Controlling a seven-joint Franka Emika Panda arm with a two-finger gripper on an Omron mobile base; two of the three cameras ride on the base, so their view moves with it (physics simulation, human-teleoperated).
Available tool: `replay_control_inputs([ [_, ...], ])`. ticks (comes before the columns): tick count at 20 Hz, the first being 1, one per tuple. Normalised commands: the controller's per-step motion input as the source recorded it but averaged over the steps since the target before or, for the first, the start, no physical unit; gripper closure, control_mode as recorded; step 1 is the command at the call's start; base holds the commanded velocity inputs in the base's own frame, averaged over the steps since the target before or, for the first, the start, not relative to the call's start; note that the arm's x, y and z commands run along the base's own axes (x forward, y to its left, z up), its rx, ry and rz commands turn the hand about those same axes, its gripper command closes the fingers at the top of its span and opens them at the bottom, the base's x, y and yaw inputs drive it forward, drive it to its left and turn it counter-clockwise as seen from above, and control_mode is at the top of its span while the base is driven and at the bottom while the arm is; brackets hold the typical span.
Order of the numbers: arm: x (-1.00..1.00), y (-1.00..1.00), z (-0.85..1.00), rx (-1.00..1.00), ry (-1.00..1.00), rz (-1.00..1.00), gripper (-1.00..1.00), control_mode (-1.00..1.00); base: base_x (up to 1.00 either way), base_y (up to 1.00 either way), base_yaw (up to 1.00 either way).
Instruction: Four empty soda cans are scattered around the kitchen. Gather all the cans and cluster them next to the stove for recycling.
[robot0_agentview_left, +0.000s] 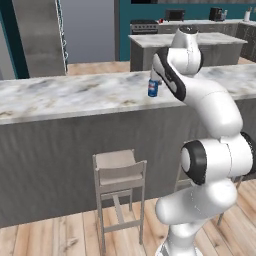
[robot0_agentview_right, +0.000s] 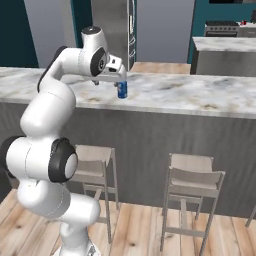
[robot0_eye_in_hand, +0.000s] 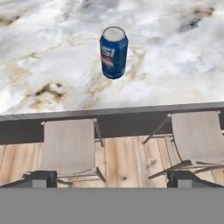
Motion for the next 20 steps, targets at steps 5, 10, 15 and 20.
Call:
replay_control_inputs([
  [5,0.04,0.00,-0.25,-0.10,-0.08,0.11,-1.00,-1.00,0.00,0.00,0.00],
  [10,0.05,0.00,-0.13,-0.06,-0.01,0.09,-1.00,-1.00,0.00,0.00,0.00],
  [15,0.15,0.00,0.00,0.00,0.01,0.06,-1.00,-1.00,0.00,0.00,0.00],
  [20,0.28,0.00,0.00,0.00,0.02,0.01,-1.00,-1.00,0.00,0.00,0.00],
])
